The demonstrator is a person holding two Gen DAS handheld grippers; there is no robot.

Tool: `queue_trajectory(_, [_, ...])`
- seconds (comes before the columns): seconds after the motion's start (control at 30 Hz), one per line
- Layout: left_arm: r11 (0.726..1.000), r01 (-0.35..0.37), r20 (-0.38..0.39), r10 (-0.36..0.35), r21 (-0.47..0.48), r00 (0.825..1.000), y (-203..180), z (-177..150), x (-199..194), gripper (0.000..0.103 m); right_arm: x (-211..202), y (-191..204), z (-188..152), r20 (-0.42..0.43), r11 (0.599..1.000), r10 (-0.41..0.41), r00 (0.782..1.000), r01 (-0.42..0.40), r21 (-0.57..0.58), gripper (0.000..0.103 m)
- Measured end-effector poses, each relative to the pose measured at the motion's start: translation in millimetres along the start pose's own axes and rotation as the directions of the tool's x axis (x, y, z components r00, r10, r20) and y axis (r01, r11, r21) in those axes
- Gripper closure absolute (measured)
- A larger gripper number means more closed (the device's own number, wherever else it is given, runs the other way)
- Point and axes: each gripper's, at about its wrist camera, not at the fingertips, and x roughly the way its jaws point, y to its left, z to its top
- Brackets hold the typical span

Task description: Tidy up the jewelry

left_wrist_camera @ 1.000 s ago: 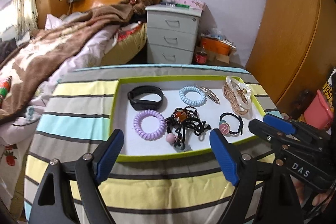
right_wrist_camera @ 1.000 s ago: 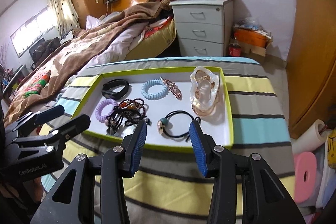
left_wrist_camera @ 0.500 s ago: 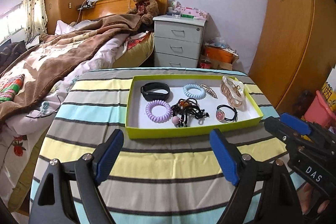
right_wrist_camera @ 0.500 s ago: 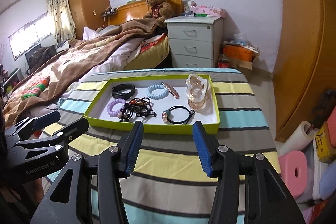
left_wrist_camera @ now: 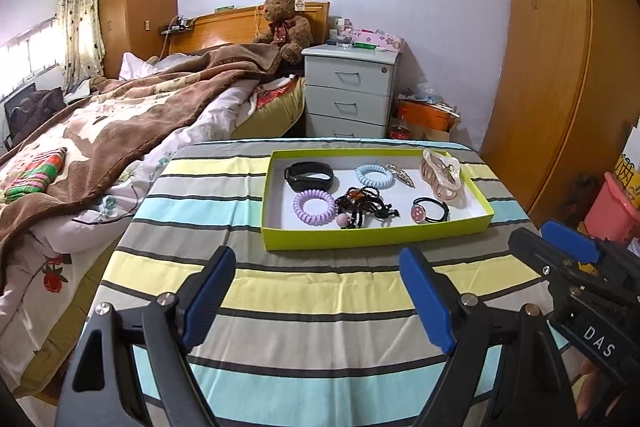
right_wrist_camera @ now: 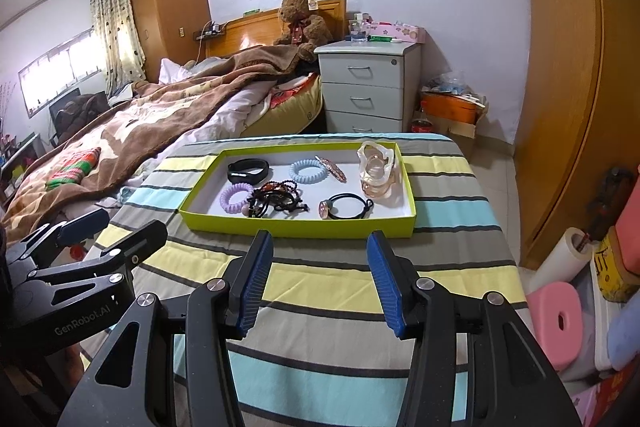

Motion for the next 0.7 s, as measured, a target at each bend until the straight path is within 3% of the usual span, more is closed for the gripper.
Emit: queue_trajectory(0.7, [1.000,-0.019,0.007,0.018,0.025,1.000,-4.8,-1.1,-8.5,0.018,-4.0,4.0,-3.2,0.005,1.000,0.004,1.000,-0.004,-0.002,0.053])
